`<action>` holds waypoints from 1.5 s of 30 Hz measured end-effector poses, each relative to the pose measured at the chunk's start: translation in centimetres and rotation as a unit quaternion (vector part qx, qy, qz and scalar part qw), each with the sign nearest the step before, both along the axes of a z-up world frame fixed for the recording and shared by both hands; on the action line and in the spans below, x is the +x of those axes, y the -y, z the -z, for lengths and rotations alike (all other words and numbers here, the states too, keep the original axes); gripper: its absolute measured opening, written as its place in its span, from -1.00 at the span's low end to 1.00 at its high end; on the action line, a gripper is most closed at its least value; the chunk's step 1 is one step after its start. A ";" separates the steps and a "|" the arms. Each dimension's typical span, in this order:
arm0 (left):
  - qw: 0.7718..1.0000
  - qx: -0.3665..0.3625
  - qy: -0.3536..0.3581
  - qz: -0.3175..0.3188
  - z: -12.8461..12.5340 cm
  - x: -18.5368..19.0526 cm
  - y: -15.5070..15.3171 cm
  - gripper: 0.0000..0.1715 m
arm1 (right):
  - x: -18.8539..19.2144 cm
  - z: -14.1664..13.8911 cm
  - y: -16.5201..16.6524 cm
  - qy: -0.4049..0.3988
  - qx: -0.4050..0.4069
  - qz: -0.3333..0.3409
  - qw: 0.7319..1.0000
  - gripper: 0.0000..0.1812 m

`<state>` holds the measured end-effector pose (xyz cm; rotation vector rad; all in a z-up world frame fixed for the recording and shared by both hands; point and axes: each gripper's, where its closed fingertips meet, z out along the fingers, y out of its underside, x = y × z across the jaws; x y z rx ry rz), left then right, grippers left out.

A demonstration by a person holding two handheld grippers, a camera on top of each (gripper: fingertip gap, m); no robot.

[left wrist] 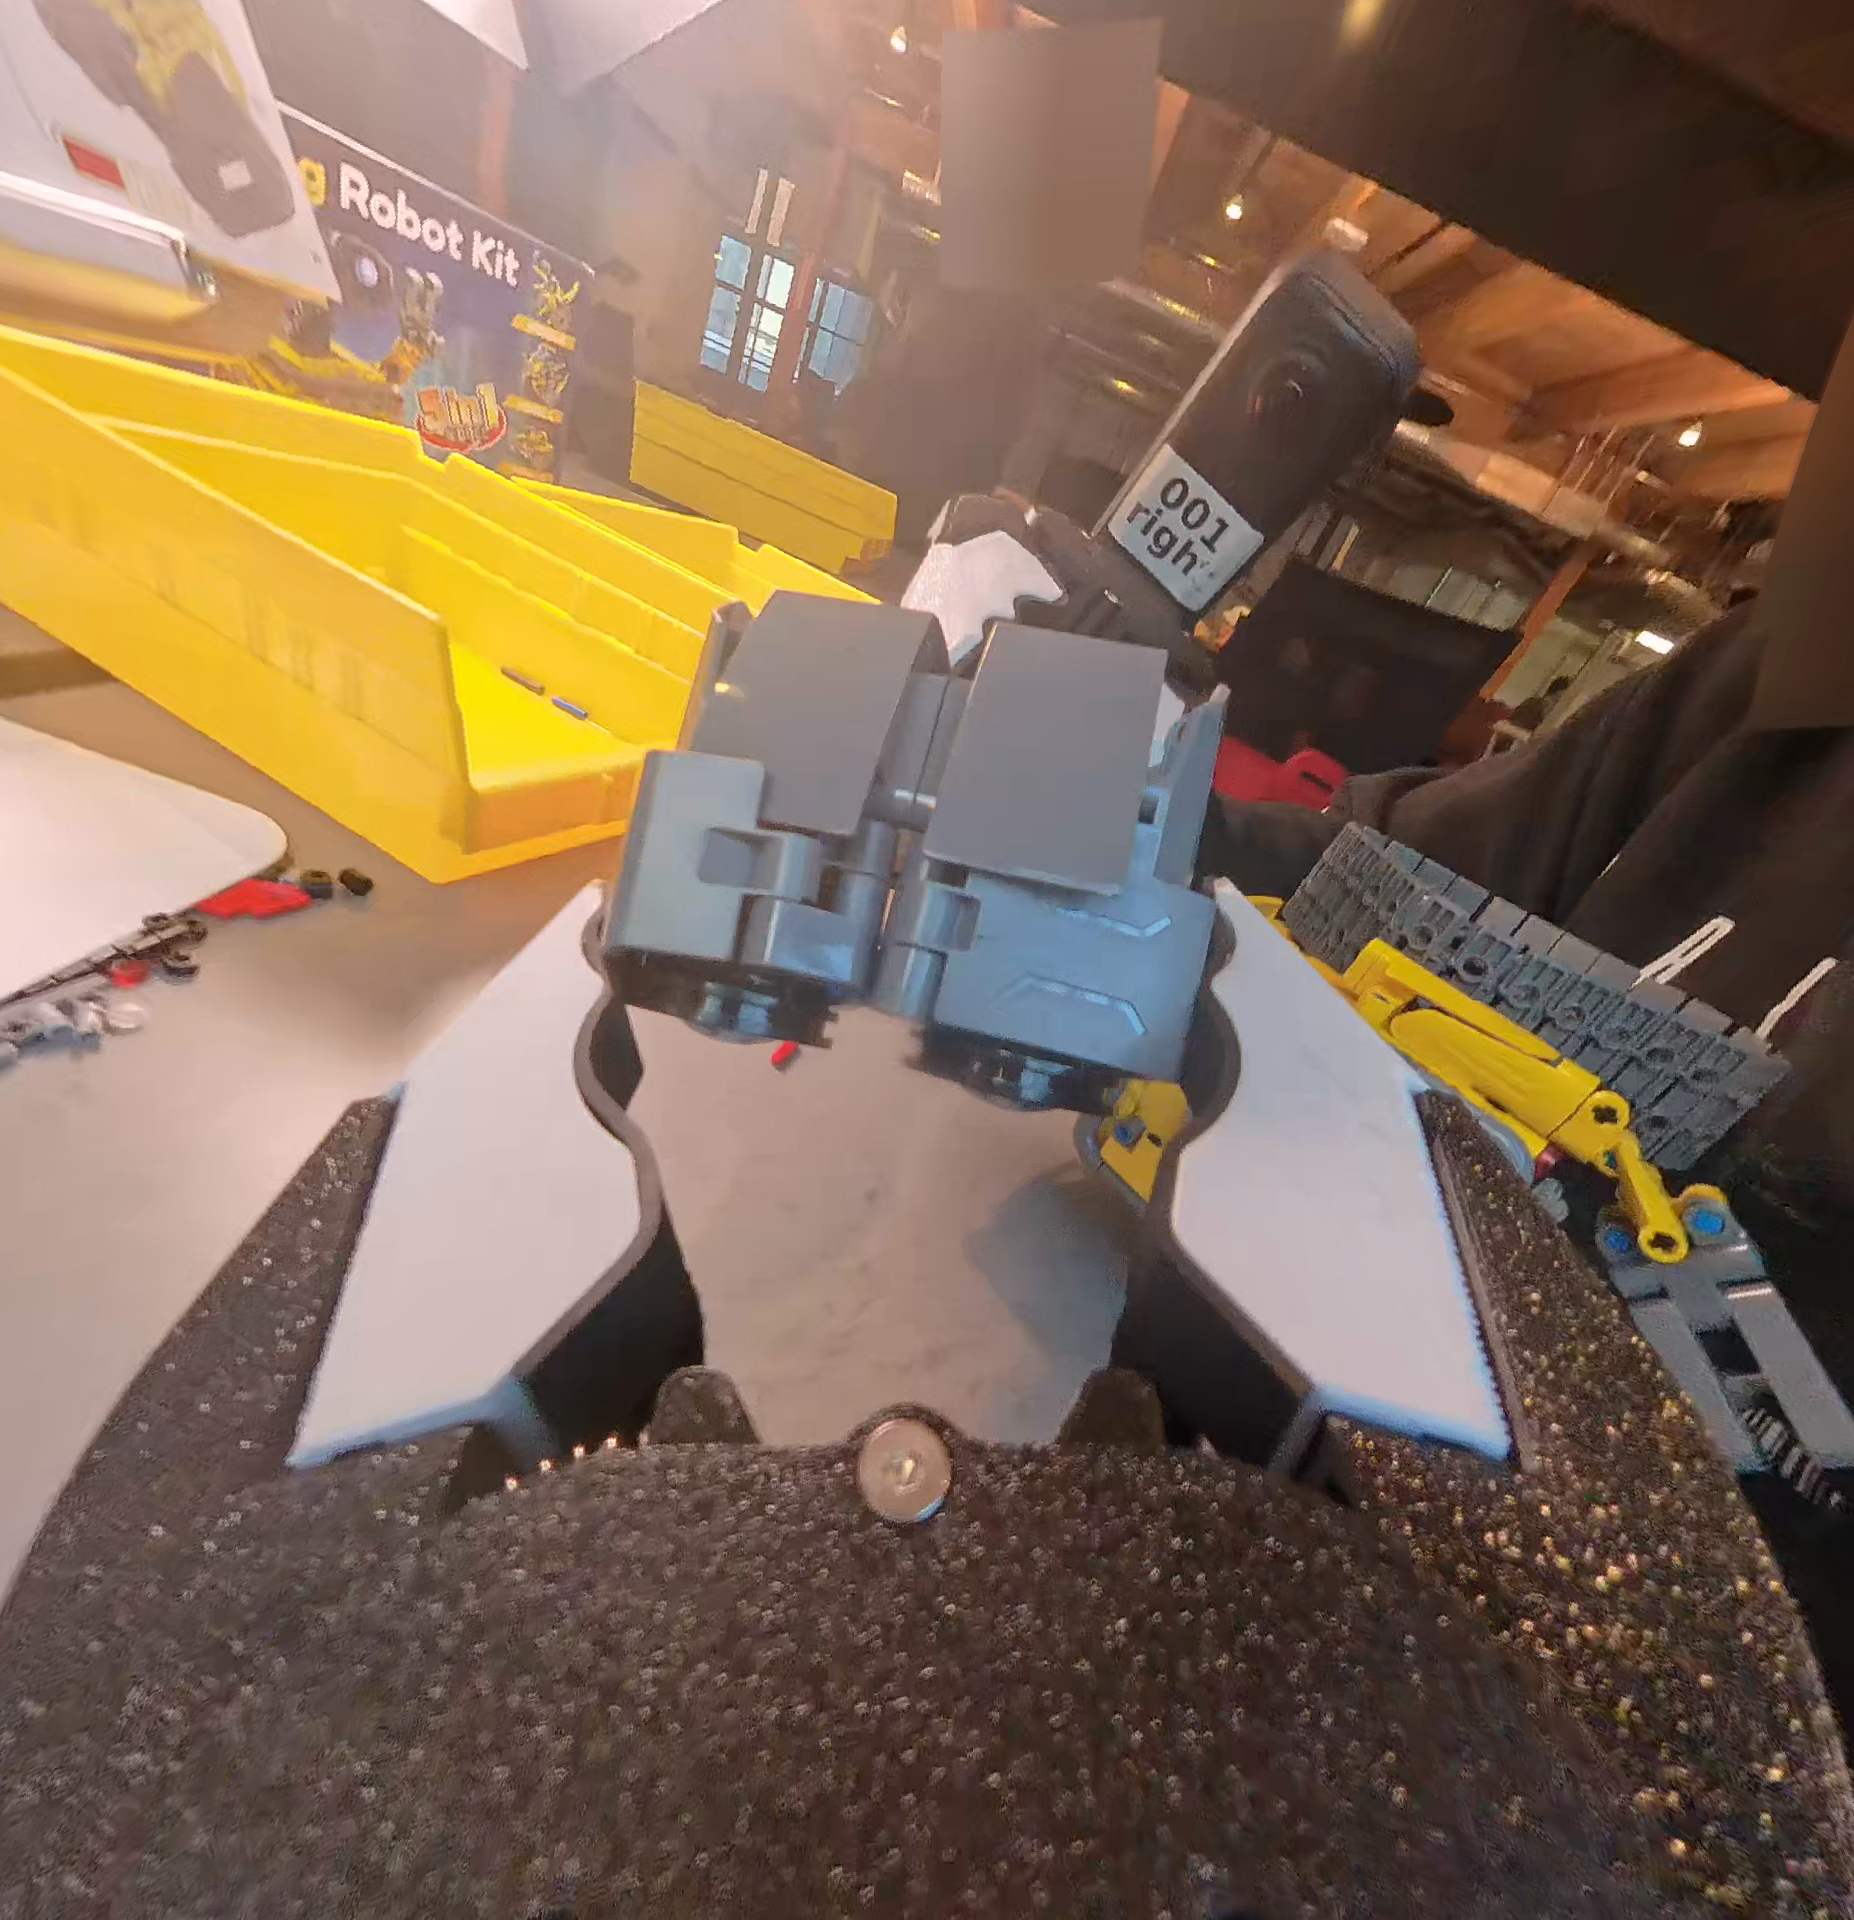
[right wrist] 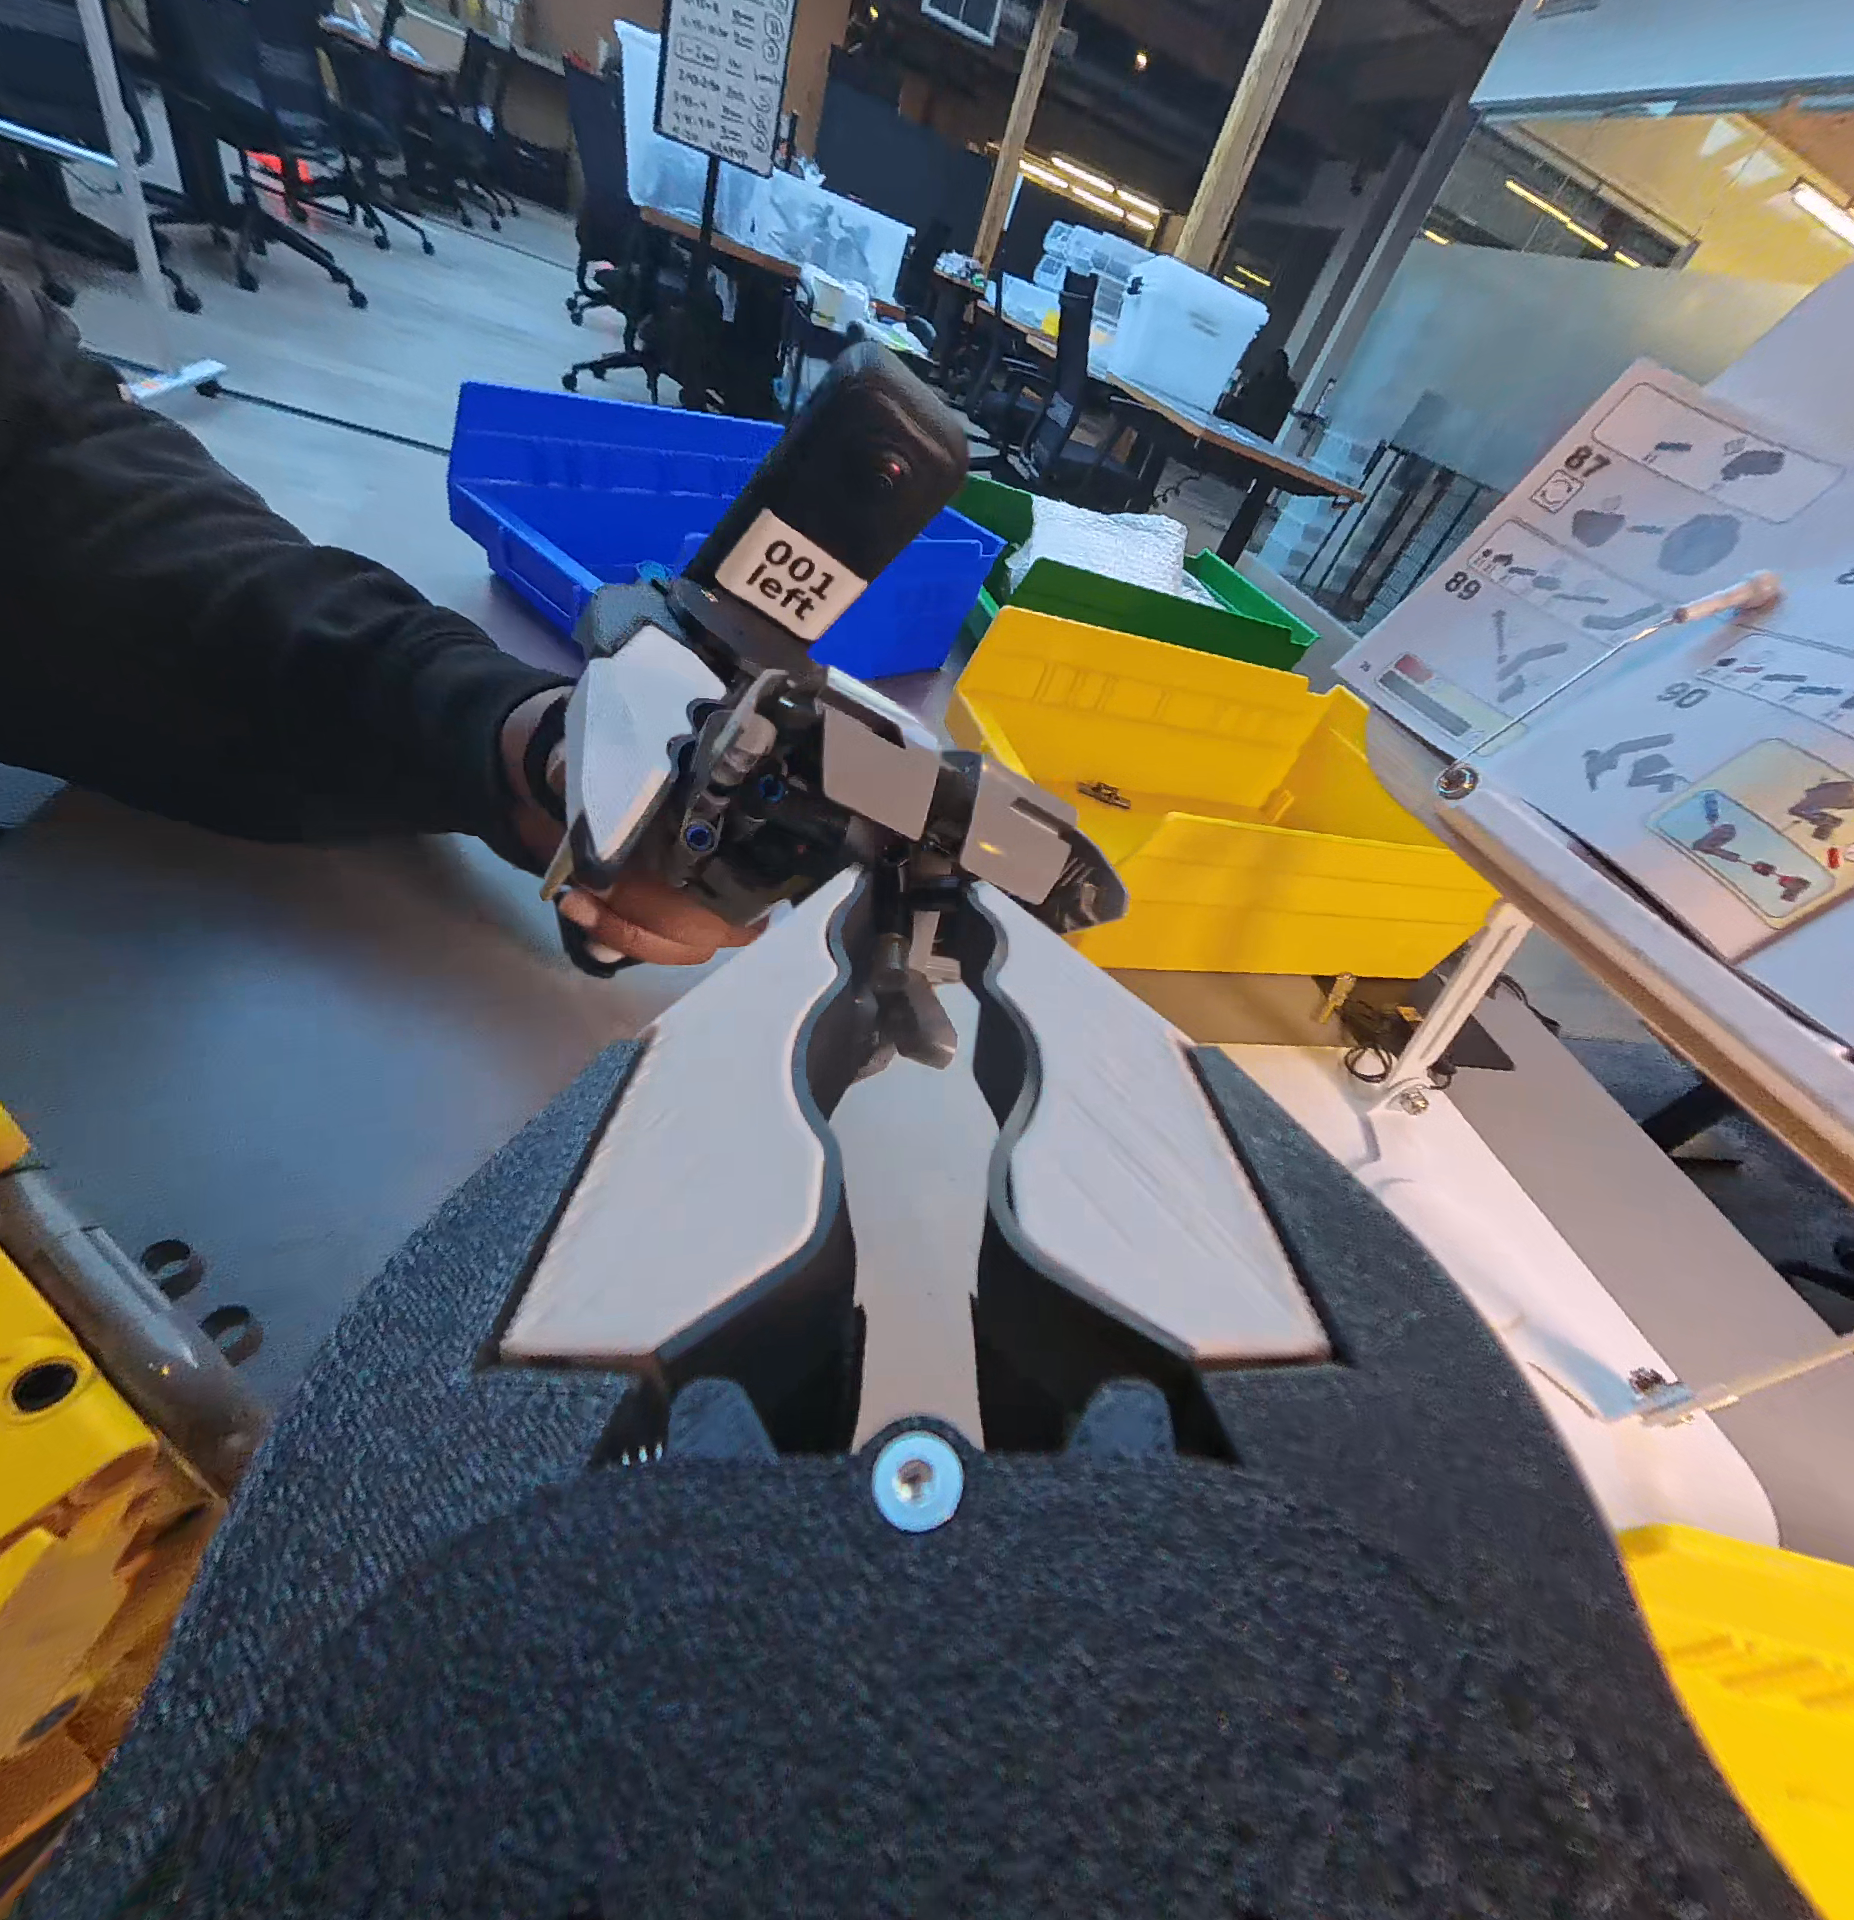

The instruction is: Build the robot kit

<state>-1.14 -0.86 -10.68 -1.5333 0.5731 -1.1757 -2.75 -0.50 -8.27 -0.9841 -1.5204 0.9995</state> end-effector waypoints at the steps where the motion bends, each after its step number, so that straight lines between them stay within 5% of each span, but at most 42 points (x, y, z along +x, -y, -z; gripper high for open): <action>1: 1.000 -0.017 0.011 0.003 0.2 0.0 -0.1 0.23 | 0.0 0.2 -0.2 0.001 -0.005 0.000 1.000 -0.85; 8: 0.995 -0.096 0.025 0.000 2.0 0.1 -1.1 0.24 | 0.0 2.1 -1.4 0.001 -0.067 -0.010 0.998 -0.84; 17: 0.999 -0.026 -0.026 -0.004 2.1 -0.1 -0.8 0.24 | 0.5 1.7 -0.7 0.014 -0.303 -0.103 0.947 -0.78; 30: 0.997 -0.079 0.007 -0.007 2.6 -0.3 -1.3 0.23 | 0.2 2.4 -1.3 0.006 -0.132 -0.043 0.990 -0.82; 45: 0.995 -0.094 0.023 0.019 2.5 -0.1 -0.9 0.24 | 0.4 2.2 -1.0 0.005 -0.185 -0.067 0.981 -0.83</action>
